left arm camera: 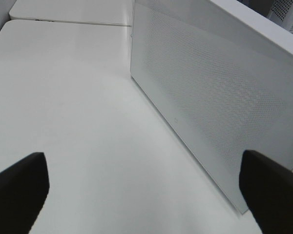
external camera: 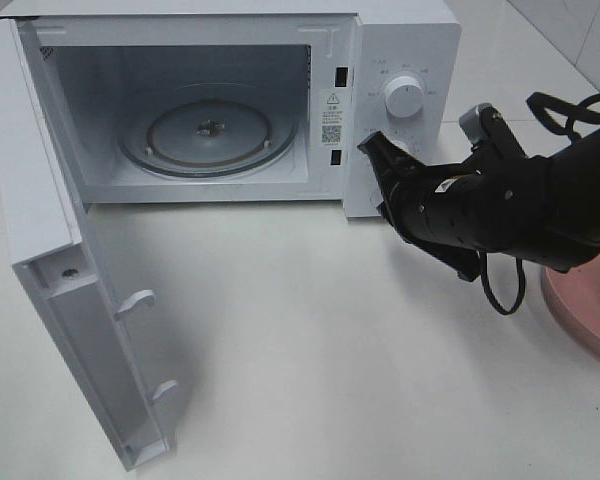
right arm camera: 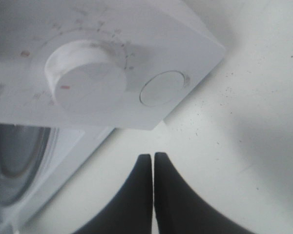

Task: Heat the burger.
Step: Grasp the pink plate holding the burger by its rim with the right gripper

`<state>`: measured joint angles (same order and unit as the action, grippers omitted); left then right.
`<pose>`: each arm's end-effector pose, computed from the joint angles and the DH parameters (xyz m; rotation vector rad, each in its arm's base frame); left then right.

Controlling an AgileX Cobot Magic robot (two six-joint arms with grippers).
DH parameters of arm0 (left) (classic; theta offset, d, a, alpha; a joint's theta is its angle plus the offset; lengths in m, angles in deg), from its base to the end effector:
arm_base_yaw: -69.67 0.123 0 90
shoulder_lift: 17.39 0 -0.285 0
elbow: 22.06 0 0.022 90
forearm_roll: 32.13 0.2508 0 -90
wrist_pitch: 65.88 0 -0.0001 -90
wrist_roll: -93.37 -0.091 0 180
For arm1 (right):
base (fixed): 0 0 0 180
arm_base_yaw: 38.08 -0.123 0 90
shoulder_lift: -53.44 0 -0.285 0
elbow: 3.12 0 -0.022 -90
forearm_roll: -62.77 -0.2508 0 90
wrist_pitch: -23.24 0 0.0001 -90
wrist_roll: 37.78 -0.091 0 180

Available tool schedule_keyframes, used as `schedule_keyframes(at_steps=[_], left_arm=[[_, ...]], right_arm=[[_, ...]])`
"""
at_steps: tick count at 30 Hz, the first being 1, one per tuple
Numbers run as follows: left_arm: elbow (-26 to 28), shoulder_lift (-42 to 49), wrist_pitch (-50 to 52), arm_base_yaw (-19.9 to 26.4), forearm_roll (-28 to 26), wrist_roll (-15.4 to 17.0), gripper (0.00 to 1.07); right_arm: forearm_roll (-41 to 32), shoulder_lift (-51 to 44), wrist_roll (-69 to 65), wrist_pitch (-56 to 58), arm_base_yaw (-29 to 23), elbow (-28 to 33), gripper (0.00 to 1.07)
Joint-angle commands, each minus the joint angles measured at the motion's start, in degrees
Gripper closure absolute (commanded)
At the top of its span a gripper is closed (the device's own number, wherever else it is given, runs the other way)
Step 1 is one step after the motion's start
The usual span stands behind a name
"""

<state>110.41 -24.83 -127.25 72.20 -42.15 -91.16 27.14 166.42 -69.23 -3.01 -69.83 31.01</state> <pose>-0.0084 -0.0143 0.2824 0.0469 2.0202 -0.1305 0.2995 0.1578 0.1359 0.7705 2.1057 0.6638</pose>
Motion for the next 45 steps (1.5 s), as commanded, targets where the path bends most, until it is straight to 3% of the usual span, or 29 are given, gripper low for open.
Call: schedule_keyframes(at_steps=[1,13,19,21,30,39,45], left_arm=[[-0.1,0.5,-0.1,0.1,-0.2,0.3,0.09],[-0.1,0.5,-0.1,0.1,-0.2,0.3,0.09],[-0.1,0.5,-0.1,0.1,-0.2,0.3,0.09],[-0.1,0.5,-0.1,0.1,-0.2,0.3,0.09],[-0.1,0.5,-0.1,0.1,-0.2,0.3,0.09],[-0.1,0.5,-0.1,0.1,-0.2,0.3,0.09],[-0.1,0.5,-0.1,0.1,-0.2,0.3,0.09]], right_arm=[[0.9,-3.2,12.7,7.3,0.3,0.2,1.07],[1.5,-8.2,33.8,18.9,0.3,0.2,1.06],[8.9,-11.3,36.2,26.8,0.3,0.2,1.05],[15.9,-13.8,35.8,33.1,0.3,0.2,1.04],[25.4,-18.7,33.1,43.0,1.1,0.2,1.03],[32.7,-23.3,32.9,54.1,9.0,0.1,1.02],[35.6,-23.6,29.6,59.7,14.1,0.1,0.93]])
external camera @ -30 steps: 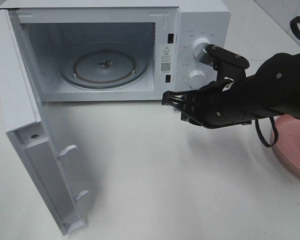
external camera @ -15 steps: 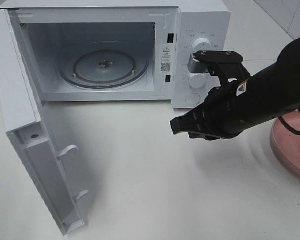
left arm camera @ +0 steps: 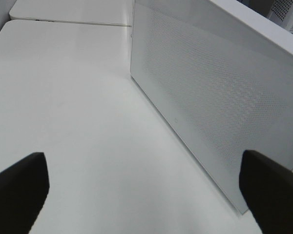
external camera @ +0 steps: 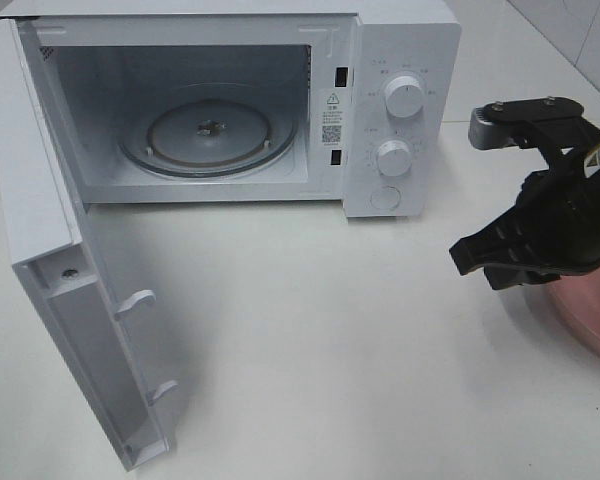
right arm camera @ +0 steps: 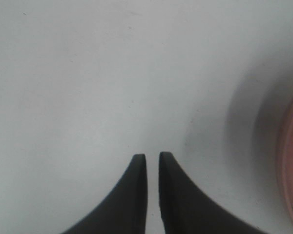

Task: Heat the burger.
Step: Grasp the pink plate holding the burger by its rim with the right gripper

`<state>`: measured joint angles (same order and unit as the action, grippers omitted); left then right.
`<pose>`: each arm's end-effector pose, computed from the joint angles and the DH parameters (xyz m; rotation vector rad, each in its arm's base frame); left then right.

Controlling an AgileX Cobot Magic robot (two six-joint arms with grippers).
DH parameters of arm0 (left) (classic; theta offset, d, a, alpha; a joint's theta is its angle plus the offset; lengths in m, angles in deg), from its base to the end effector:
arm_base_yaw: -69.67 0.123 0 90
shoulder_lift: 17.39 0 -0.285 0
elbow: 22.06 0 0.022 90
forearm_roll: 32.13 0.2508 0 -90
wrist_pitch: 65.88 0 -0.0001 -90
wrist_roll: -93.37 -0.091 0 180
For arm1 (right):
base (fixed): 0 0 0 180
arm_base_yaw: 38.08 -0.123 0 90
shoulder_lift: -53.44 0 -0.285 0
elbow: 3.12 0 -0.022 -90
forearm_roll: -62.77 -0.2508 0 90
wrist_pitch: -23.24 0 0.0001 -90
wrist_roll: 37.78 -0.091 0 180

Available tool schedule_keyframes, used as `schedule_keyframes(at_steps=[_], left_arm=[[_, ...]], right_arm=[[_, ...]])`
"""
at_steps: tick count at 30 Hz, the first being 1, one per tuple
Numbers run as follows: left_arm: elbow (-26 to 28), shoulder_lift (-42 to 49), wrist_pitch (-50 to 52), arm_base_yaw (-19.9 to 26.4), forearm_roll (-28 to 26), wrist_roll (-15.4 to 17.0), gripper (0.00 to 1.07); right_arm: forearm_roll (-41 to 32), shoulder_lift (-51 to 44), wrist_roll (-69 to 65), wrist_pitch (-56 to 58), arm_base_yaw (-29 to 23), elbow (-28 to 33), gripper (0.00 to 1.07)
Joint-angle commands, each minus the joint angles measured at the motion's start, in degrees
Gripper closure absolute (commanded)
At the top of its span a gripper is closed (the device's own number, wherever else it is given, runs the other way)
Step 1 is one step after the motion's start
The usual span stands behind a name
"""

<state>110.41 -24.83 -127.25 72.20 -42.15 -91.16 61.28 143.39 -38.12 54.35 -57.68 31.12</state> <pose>-0.0084 -0.0143 0.2824 0.0469 2.0202 -0.1305 0.2422 0.0875 0.2026 -0.4287 2.6833 0.1275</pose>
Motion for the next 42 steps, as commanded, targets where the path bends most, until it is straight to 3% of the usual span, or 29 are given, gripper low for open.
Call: schedule_keyframes(at_steps=[1,5,6,7,8,9,10,12,13,14,20,42], left_arm=[[-0.1,0.5,-0.1,0.1,-0.2,0.3,0.09],[-0.1,0.5,-0.1,0.1,-0.2,0.3,0.09],[-0.1,0.5,-0.1,0.1,-0.2,0.3,0.09],[-0.1,0.5,-0.1,0.1,-0.2,0.3,0.09],[-0.1,0.5,-0.1,0.1,-0.2,0.3,0.09],[-0.1,0.5,-0.1,0.1,-0.2,0.3,0.09],[-0.1,0.5,-0.1,0.1,-0.2,0.3,0.09],[-0.1,0.5,-0.1,0.1,-0.2,0.3,0.09],[-0.1,0.5,-0.1,0.1,-0.2,0.3,0.09],[-0.1,0.5,-0.1,0.1,-0.2,0.3,0.09],[-0.1,0.5,-0.1,0.1,-0.2,0.3,0.09],[-0.1,0.5,-0.1,0.1,-0.2,0.3,0.09]], right_arm=[[1.5,-0.6,-1.5,2.3,1.9,0.0,0.93],[3.6,-0.6,-2.2,3.0,4.4,0.0,0.76],[4.5,-0.6,-2.3,3.0,5.5,0.0,0.63],[4.5,-0.6,-2.3,3.0,5.5,0.0,0.63],[4.9,-0.6,-2.3,3.0,5.9,0.0,0.54],[6.5,-0.6,-2.3,3.0,6.5,0.0,0.38],[6.5,-0.6,-2.3,3.0,6.5,0.0,0.38],[8.3,-0.5,-2.2,3.0,7.7,0.0,0.13],[8.3,-0.5,-2.2,3.0,7.7,0.0,0.13],[9.1,-0.5,-2.2,3.0,8.6,0.0,0.06],[9.7,1.1,-2.1,3.3,10.7,-0.6,0.08],[12.7,16.4,-2.1,3.3,10.8,-8.0,0.14]])
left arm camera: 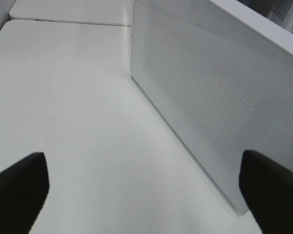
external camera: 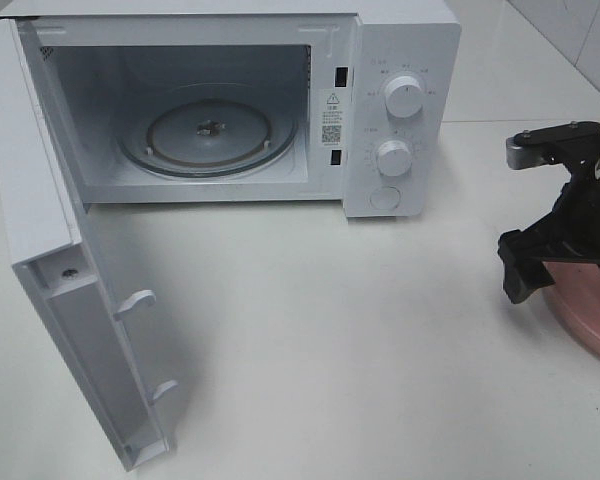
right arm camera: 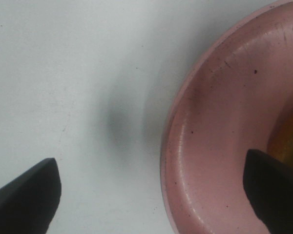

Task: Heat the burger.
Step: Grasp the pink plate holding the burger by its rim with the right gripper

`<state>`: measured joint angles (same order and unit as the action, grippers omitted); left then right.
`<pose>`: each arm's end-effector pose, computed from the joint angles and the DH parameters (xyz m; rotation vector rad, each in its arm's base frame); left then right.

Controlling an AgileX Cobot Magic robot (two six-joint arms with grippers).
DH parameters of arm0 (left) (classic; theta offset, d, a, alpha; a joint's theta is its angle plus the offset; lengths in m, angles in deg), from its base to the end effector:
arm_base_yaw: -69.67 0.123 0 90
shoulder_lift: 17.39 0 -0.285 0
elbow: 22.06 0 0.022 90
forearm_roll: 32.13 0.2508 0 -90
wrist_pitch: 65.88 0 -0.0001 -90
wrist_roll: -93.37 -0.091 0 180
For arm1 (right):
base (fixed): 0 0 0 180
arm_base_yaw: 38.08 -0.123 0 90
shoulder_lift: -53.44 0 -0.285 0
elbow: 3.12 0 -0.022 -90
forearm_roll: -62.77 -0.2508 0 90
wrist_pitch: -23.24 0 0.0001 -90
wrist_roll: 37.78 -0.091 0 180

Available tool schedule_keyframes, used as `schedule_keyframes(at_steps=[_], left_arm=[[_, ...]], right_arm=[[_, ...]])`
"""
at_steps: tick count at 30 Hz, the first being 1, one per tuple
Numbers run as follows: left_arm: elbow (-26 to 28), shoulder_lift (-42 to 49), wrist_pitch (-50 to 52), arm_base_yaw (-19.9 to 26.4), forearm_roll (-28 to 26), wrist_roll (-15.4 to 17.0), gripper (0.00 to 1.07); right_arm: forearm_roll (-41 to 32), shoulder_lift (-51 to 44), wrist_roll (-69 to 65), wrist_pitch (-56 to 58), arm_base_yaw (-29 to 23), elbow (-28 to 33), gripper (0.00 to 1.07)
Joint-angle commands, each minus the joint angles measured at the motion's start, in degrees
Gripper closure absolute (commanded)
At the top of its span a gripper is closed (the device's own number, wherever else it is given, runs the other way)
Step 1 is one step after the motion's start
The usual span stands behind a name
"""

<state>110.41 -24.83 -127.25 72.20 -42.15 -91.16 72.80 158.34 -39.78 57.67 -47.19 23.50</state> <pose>-0.0084 -0.0143 0.2824 0.0469 2.0202 -0.1305 0.2958 0.0383 0.1609 -0.3688 2.8604 -0.1333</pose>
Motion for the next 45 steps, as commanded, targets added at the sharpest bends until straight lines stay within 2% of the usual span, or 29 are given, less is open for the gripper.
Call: schedule_keyframes(at_steps=[1,29,30,31,33,34,35,36,37,38,39,40,42,43,44,45], left_arm=[[-0.1,0.5,-0.1,0.1,-0.2,0.3,0.09],[-0.1,0.5,-0.1,0.1,-0.2,0.3,0.09],[-0.1,0.5,-0.1,0.1,-0.2,0.3,0.09],[-0.1,0.5,-0.1,0.1,-0.2,0.3,0.09],[-0.1,0.5,-0.1,0.1,-0.2,0.3,0.09],[-0.1,0.5,-0.1,0.1,-0.2,0.3,0.09],[-0.1,0.5,-0.1,0.1,-0.2,0.3,0.09],[-0.1,0.5,-0.1,0.1,-0.2,0.3,0.09],[-0.1,0.5,-0.1,0.1,-0.2,0.3,0.09],[-0.1,0.5,-0.1,0.1,-0.2,0.3,0.09],[-0.1,0.5,-0.1,0.1,-0.2,0.3,0.09],[-0.1,0.5,-0.1,0.1,-0.2,0.3,0.09],[-0.1,0.5,-0.1,0.1,-0.2,0.3,0.09],[-0.1,0.5,-0.1,0.1,-0.2,0.3,0.09],[-0.1,0.5,-0.1,0.1,-0.2,0.3,0.09],[-0.1,0.5,-0.1,0.1,-0.2,0.3,0.09]], right_arm=[[1.6,2.6,-0.4,-0.3,0.3,-0.4,0.15],[6.1,11.2,-1.9,-6.9,0.3,-0.4,0.25],[6.2,11.2,-2.1,-6.8,0.3,-0.4,0.3],[6.2,11.2,-2.1,-6.8,0.3,-0.4,0.3],[6.5,11.2,-3.0,-6.6,0.3,-0.4,0.45],[6.5,11.2,-3.0,-6.6,0.3,-0.4,0.45],[6.5,11.2,-3.3,-6.6,0.3,-0.4,0.5],[6.5,11.2,-3.7,-6.6,0.3,-0.4,0.61],[6.5,11.2,-3.7,-6.6,0.3,-0.4,0.61],[6.5,11.2,-3.9,-6.6,0.3,-0.4,0.66],[6.5,11.2,-3.9,-6.6,0.3,-0.4,0.76],[6.5,11.2,-3.9,-6.6,0.3,-0.4,0.76],[6.5,11.2,-3.9,-6.6,0.3,-0.4,0.91],[6.5,11.2,-3.9,-6.6,0.3,-0.4,0.91],[6.5,11.2,-3.9,-6.7,0.3,-0.4,1.0],[6.5,11.2,-3.9,-6.7,0.3,-0.4,1.0]])
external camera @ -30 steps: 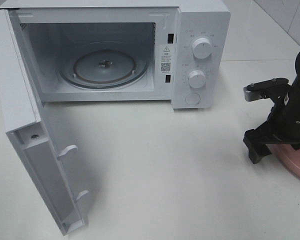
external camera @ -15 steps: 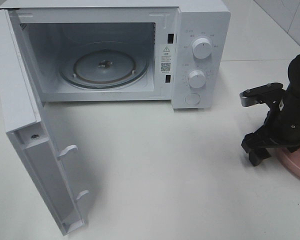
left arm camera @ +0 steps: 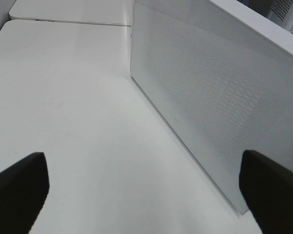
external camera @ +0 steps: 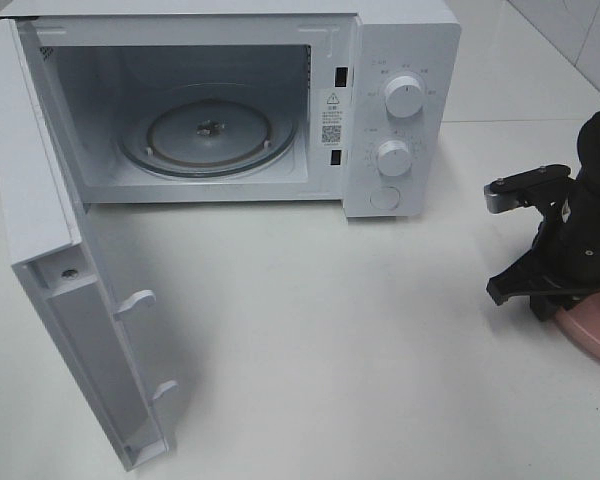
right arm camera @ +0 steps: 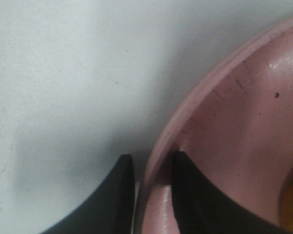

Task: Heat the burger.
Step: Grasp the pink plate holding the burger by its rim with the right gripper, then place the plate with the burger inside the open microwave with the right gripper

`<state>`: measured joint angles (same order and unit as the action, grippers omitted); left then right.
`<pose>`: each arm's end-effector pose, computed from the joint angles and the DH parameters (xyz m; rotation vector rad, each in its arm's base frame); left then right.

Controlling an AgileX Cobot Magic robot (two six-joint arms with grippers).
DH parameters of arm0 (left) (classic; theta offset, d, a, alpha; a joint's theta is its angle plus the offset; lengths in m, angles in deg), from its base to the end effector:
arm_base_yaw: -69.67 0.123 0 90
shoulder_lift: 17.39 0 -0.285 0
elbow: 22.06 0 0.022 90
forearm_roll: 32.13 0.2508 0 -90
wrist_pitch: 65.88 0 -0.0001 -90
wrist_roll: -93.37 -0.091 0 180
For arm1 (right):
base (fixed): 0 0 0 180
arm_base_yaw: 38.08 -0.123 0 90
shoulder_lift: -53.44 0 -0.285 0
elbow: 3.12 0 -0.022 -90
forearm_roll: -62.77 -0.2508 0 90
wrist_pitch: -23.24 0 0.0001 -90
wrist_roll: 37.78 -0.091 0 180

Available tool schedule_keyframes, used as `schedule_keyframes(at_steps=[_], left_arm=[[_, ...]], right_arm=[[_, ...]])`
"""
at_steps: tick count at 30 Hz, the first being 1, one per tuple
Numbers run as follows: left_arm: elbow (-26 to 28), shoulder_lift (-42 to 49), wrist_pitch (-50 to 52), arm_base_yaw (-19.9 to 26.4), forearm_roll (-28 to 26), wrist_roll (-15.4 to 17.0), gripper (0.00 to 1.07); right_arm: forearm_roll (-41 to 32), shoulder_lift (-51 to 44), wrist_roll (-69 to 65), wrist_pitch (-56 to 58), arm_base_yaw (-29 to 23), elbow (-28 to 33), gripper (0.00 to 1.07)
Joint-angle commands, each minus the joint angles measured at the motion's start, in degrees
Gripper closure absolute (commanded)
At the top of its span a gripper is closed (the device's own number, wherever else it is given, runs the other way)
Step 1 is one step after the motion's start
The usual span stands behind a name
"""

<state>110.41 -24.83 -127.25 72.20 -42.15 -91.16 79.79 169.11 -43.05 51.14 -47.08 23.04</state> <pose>-0.0084 -0.0143 0.2824 0.0469 2.0202 -0.1305 0.3114 0.0367 0.1079 -0.4619 2.9019 -0.2044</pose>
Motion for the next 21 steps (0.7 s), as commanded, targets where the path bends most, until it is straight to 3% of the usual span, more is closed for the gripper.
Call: schedule_keyframes(at_steps=[1,2,21], left_arm=[[-0.1,0.5,-0.1,0.1,-0.2,0.3,0.09],[-0.1,0.5,-0.1,0.1,-0.2,0.3,0.09],[-0.1,0.5,-0.1,0.1,-0.2,0.3,0.09]], right_arm=[[-0.2,0.4,-0.6,-0.2,0.2,0.1,1.04],[0.7,0.4,-0.7,-0.3,0.2,0.1,1.07],[12.7,-2.9,-12.8,5.7,0.0,0.1,1.07]])
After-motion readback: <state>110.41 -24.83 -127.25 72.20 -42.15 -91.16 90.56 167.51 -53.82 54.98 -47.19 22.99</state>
